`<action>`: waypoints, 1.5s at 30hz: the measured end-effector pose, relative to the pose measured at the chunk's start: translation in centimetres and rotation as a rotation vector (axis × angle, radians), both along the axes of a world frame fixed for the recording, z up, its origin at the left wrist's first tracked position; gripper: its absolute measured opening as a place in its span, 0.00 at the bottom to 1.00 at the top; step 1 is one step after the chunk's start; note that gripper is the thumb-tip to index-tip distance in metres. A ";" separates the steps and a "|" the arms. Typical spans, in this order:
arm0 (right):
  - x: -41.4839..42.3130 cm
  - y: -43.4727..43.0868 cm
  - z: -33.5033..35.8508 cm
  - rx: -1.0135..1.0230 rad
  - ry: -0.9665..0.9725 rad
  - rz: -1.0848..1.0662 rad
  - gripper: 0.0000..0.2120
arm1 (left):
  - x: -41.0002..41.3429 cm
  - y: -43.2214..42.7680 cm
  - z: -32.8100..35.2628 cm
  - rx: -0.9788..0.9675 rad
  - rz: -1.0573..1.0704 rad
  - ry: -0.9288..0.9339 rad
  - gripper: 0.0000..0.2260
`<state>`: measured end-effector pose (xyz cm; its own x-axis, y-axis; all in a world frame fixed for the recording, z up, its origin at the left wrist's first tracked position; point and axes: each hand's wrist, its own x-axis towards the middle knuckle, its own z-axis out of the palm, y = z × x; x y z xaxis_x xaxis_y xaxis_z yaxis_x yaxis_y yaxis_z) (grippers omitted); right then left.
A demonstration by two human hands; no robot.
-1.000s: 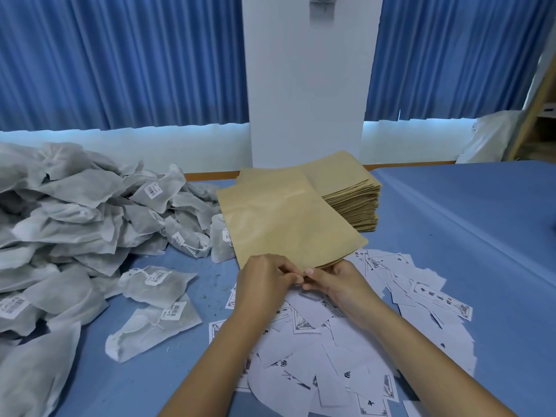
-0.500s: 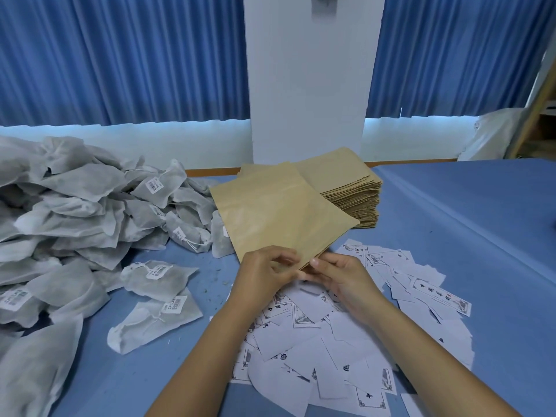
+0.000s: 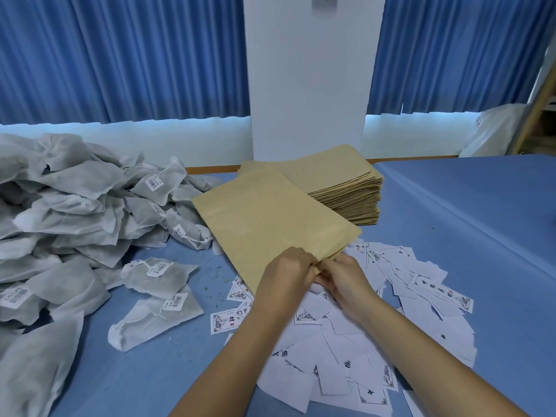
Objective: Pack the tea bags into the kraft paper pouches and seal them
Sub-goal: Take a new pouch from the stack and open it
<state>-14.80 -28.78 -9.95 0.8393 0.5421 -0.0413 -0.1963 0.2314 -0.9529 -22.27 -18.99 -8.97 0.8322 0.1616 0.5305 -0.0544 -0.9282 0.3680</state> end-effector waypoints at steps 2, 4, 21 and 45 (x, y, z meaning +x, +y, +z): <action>0.0 -0.1 0.2 0.037 0.005 -0.003 0.09 | 0.2 -0.2 0.2 0.063 0.037 -0.092 0.06; 0.0 -0.2 0.3 0.043 -0.008 -0.002 0.08 | 0.2 0.1 0.2 0.067 0.081 -0.144 0.08; -1.5 0.2 0.4 -0.318 -0.317 -0.002 0.06 | -0.9 2.2 1.6 -0.229 0.185 -0.352 0.04; -1.4 -0.3 1.1 -0.302 -0.097 -0.073 0.11 | -2.9 1.3 3.2 0.012 0.167 -0.232 0.26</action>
<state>-16.23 -29.13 -8.86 0.8834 0.4558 -0.1092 -0.0947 -0.0546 -0.9940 -25.17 -17.68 -5.82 0.6505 0.2790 0.7064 0.0183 -0.9356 0.3526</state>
